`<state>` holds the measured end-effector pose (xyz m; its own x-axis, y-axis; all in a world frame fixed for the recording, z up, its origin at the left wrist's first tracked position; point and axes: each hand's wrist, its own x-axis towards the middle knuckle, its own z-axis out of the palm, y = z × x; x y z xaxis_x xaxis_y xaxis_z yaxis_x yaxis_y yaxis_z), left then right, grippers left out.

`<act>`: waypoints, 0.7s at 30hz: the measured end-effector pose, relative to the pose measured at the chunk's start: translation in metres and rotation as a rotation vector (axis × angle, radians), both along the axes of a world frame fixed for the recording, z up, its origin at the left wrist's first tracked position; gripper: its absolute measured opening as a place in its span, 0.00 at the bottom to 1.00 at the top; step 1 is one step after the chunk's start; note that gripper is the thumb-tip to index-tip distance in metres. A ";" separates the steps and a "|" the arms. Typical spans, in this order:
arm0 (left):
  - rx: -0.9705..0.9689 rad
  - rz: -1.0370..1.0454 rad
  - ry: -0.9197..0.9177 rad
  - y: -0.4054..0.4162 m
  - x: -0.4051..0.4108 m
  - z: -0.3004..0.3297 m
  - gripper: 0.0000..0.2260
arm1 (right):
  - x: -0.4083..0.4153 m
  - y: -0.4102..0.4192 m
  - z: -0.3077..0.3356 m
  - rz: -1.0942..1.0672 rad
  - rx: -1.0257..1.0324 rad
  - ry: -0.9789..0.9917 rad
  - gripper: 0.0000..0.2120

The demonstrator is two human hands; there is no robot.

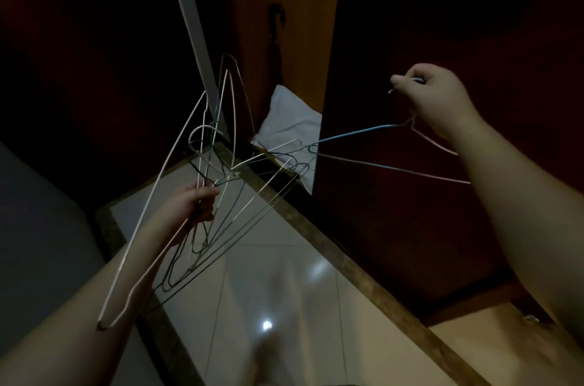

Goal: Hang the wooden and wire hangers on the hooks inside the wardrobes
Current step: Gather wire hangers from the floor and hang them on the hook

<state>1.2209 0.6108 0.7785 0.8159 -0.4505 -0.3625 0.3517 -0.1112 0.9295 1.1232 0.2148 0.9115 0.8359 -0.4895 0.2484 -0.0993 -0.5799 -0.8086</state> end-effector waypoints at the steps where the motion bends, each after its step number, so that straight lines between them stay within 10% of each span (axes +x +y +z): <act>1: 0.001 0.018 0.005 0.009 0.011 0.000 0.06 | 0.015 0.008 -0.002 -0.003 0.003 0.004 0.13; 21: 0.496 0.317 -0.291 0.041 0.277 0.003 0.04 | 0.350 0.065 -0.049 0.157 -0.050 0.187 0.12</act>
